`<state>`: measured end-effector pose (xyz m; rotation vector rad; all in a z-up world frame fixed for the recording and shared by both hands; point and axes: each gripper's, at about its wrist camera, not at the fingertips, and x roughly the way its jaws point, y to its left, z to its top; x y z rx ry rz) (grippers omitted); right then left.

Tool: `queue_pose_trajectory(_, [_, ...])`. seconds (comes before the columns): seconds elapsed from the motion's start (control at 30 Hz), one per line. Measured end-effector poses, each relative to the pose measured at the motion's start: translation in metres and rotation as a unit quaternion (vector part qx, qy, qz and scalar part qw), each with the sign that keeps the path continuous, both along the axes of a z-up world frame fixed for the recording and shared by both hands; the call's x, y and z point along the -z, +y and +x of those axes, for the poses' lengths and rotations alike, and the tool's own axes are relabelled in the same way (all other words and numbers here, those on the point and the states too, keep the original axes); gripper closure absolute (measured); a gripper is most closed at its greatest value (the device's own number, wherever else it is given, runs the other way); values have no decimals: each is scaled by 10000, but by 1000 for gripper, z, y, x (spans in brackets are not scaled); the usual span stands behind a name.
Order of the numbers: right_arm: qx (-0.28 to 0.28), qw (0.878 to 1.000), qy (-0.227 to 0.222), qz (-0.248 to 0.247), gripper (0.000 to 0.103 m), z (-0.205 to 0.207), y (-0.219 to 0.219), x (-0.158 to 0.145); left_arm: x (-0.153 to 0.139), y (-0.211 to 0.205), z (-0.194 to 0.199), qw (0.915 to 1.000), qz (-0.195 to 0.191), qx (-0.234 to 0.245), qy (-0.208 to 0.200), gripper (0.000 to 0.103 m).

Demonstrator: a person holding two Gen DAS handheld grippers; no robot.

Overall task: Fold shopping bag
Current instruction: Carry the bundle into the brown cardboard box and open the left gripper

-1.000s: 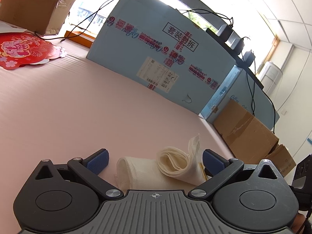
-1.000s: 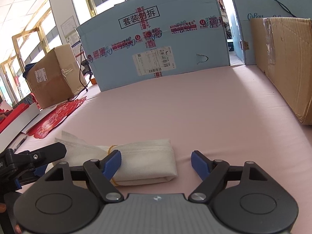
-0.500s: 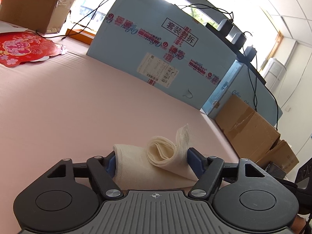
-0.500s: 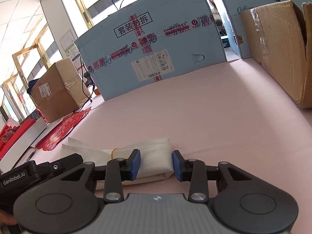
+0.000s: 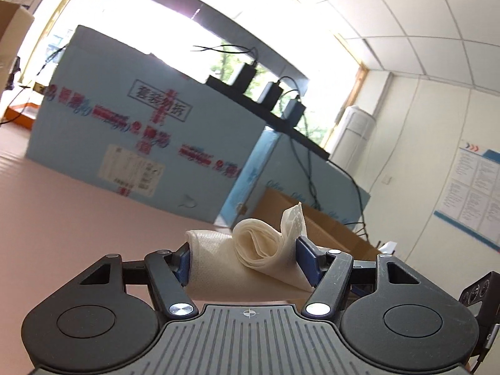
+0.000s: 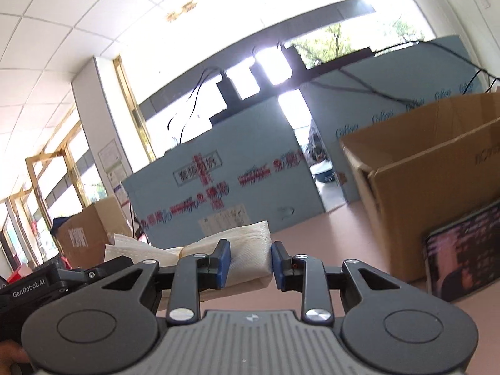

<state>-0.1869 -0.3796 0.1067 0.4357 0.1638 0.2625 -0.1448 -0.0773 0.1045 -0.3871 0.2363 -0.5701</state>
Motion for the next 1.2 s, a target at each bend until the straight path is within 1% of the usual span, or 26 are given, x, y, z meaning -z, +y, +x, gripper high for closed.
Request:
queue_pose_trajectory(0.1, [361,9989,-301,-60,72,-3,-26,-10,-13,-32,13,9990,42,309,-304,37])
queue_pose_trajectory(0.23, [924,9943,-534,-58,72,5,-63,-24,-26,-75,36,9951,109,718,-676,37])
queue_pose_trajectory(0.33, [1316,9896,-588,3,72,18,-94,-33,-31,-110,61,9922,196,956,-780,37])
queue_pose_trajectory(0.47, [1761,9827,-563,-108,72,42,-130,-41,-32,-154,97,9905,336,1141,-690,37])
queue_pose_trajectory(0.57, [2017,9781,-454,-245,71,64,-154,-43,-34,-186,124,9888,441,1279,-622,37])
queue_pose_trajectory(0.63, [2125,9761,-312,-342,70,81,-166,-43,-30,-200,138,9882,514,1339,-542,37])
queue_pose_trajectory(0.73, [2221,9743,-48,-381,70,103,-182,-39,-23,-220,152,9858,809,1424,-359,37])
queue_pose_trajectory(0.87, [2306,9715,266,-479,70,121,-194,-32,-16,-240,162,9798,1294,1513,-204,37])
queue_pose_trajectory(0.93, [2306,9705,381,-595,70,121,-193,-31,-14,-247,163,9757,1524,1572,-124,37])
queue_pose_trajectory(1.1, [2246,9682,668,-873,70,122,-187,-29,-11,-258,159,9610,2204,1670,101,37])
queue_pose_trajectory(1.2, [2205,9647,955,-1079,70,119,-181,-29,-9,-260,160,9579,2346,1645,198,37])
